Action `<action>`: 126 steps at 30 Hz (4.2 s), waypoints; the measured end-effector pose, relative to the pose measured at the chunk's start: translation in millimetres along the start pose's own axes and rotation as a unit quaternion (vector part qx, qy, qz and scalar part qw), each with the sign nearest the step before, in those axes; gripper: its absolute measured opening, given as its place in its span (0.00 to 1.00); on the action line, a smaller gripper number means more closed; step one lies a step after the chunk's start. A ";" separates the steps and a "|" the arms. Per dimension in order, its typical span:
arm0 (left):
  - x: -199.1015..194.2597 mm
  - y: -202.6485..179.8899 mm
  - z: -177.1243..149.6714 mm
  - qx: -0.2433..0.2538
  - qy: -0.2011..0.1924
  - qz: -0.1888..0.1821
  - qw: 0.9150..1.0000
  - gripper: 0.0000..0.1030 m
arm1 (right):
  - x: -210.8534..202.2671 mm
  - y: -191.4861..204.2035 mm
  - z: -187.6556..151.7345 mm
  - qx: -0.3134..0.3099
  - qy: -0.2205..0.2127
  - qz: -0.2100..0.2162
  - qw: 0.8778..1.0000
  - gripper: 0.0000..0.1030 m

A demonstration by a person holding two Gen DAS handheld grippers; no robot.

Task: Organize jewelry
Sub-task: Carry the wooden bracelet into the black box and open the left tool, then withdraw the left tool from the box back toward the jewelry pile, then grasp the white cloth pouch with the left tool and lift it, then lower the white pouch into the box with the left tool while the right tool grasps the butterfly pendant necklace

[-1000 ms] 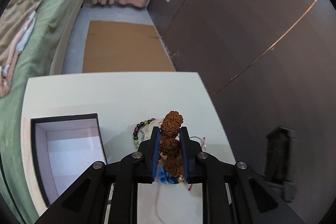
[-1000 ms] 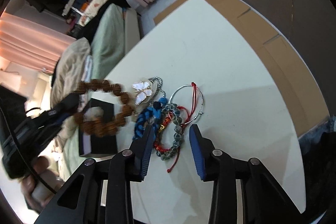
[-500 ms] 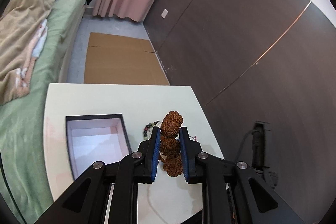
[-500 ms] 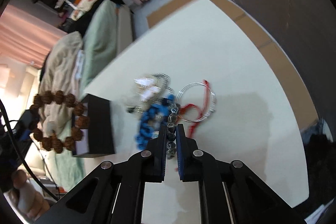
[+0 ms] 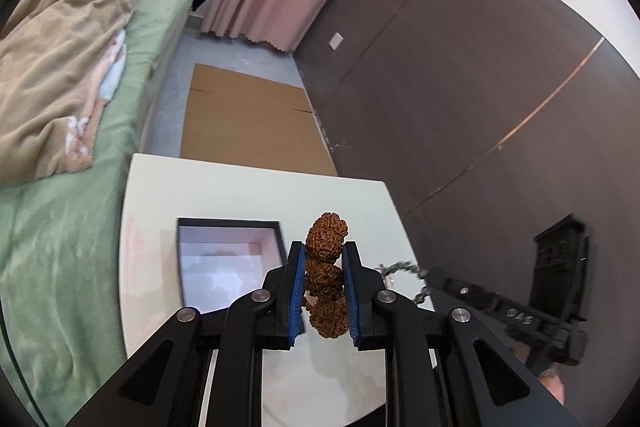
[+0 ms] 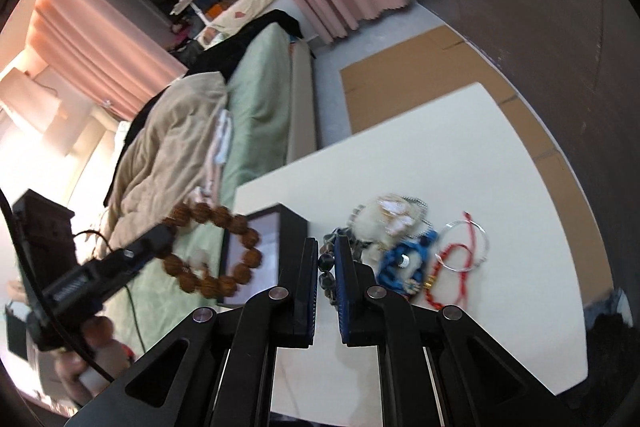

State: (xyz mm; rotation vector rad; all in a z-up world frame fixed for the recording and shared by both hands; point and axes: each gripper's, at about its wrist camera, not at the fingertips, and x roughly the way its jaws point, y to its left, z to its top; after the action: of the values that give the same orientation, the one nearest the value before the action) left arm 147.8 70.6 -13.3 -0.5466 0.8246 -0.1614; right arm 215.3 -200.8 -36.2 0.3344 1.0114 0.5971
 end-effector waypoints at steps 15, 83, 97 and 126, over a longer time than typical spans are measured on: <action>-10.9 41.3 11.8 -0.055 -0.010 0.050 0.997 0.57 | 34.5 73.4 15.6 -0.070 0.030 0.034 0.997 0.10; 191.8 -58.7 -23.7 0.051 0.170 0.094 0.980 0.54 | 18.9 -123.5 20.5 0.102 0.040 -0.049 0.993 0.63; 178.8 -50.1 -18.5 0.034 0.146 0.080 0.985 0.00 | 30.0 -118.7 20.2 0.104 0.046 -0.051 0.992 0.60; 74.4 -12.4 28.6 0.009 0.044 0.008 0.999 0.00 | 111.5 -50.0 14.1 -0.008 0.118 -0.108 0.987 0.37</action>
State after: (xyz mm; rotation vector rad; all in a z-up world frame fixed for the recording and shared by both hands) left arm 219.9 46.0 -39.7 -0.5184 0.9116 -0.1781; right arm 286.7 -172.5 -132.3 0.1383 1.2516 0.4550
